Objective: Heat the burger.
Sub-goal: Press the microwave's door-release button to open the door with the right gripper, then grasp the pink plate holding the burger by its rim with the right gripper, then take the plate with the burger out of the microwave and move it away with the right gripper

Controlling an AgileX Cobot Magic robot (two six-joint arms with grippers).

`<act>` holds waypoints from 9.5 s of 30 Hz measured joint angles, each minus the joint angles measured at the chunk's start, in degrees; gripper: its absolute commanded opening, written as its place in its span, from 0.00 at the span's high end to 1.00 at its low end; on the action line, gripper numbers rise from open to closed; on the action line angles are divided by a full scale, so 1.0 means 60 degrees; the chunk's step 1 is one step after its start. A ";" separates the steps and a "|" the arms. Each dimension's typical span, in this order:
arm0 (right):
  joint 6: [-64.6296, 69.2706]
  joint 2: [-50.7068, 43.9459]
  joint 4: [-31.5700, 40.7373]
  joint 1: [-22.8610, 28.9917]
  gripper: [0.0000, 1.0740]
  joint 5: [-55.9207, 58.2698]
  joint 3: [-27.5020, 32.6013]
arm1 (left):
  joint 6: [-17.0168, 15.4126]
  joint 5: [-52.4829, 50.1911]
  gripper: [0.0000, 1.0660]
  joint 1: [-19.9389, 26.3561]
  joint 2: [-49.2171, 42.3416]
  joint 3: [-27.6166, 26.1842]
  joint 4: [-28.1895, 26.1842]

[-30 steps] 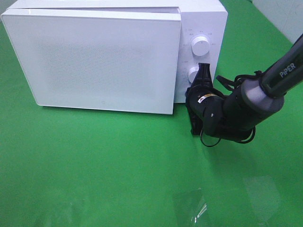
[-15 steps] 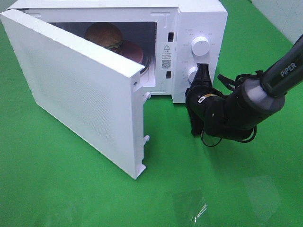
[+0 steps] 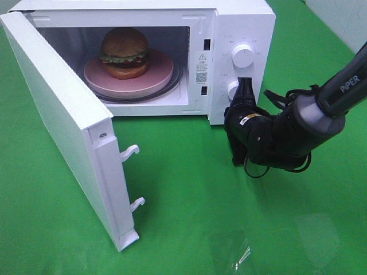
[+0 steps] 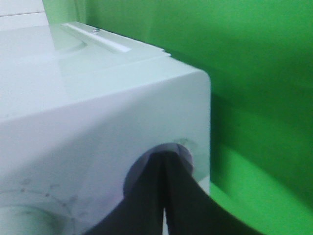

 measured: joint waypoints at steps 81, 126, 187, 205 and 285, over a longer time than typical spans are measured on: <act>-1.8277 -0.4937 -0.5844 0.0057 0.90 1.2997 0.0038 | 0.0000 0.0000 0.06 0.0000 0.0000 0.0000 0.0000; -2.5210 -0.4574 -0.7878 0.0926 0.08 1.0094 -0.0716 | 0.0000 0.0000 0.06 0.0000 0.0000 0.0000 0.0000; -2.4542 0.1557 -0.7038 0.1136 0.18 1.0094 -0.7687 | 0.0000 0.0000 0.06 0.0000 0.0000 0.0000 0.0172; -2.4561 0.1996 -0.6379 0.1089 0.24 1.0046 -0.8031 | 0.0000 0.0000 0.06 0.0000 0.0000 0.0000 0.0239; -2.8743 -0.3514 -0.5118 0.1270 1.00 1.1010 -0.2244 | 0.0000 0.0000 0.06 0.0000 0.0000 0.0000 0.0239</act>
